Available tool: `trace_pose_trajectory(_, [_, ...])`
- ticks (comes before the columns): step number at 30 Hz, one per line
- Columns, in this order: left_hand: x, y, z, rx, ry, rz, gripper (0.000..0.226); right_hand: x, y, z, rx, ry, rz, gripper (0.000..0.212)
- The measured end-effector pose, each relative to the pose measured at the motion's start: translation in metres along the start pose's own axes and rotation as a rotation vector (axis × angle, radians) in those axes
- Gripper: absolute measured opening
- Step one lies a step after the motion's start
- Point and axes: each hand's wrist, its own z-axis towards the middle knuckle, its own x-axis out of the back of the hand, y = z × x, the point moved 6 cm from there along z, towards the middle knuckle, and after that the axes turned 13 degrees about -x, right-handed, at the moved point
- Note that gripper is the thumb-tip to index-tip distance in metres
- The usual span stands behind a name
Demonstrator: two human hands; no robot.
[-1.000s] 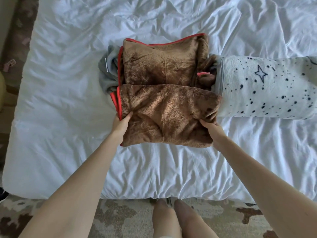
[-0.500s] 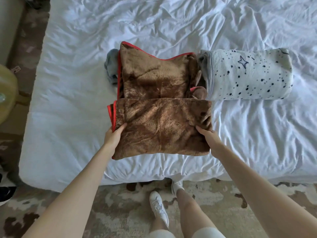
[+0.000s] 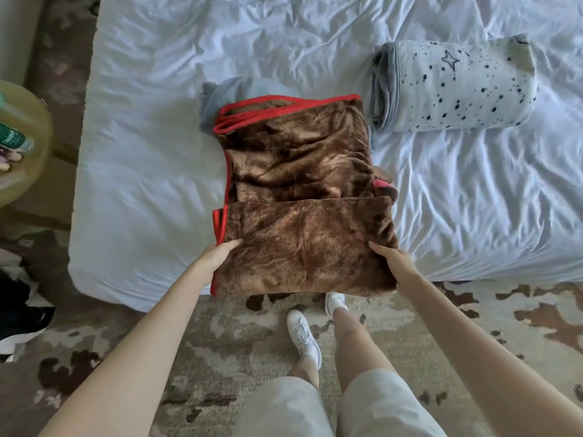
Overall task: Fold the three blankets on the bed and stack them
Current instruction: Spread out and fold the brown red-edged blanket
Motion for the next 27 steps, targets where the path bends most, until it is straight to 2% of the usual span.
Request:
trace_pose_trajectory(4, [0.006,0.016,-0.002,-0.039,0.040,-0.044,0.058,0.000,-0.018,-0.006,0.047,0.043,0.011,0.026])
trace_pose_trajectory(8, [0.017,0.055,0.003,-0.095,0.071,-0.146,0.043,-0.005,-0.068,-0.016,0.128,0.076,-0.021,0.019])
trace_pose_trajectory(12, [0.028,0.109,0.006,-0.175,0.096,-0.238,0.012,-0.017,-0.124,-0.023,0.210,0.088,-0.009,0.020])
trace_pose_trajectory(15, [0.032,0.151,0.013,-0.215,0.100,-0.309,0.015,-0.027,-0.169,-0.025,0.261,0.099,0.010,0.024])
trace_pose_trajectory(20, [0.038,0.210,0.036,-0.252,0.206,-0.473,0.016,-0.043,-0.239,-0.016,0.308,0.092,0.026,0.008])
trace_pose_trajectory(23, [0.038,0.235,0.058,-0.319,0.264,-0.601,0.014,-0.056,-0.274,0.000,0.287,0.020,0.060,0.024])
trace_pose_trajectory(24, [0.036,0.239,0.066,-0.337,0.271,-0.619,0.017,-0.061,-0.283,0.006,0.281,-0.009,0.050,0.022])
trace_pose_trajectory(27, [0.029,0.239,0.084,-0.404,0.344,-0.457,0.021,-0.071,-0.303,0.027,0.328,0.031,-0.075,0.023])
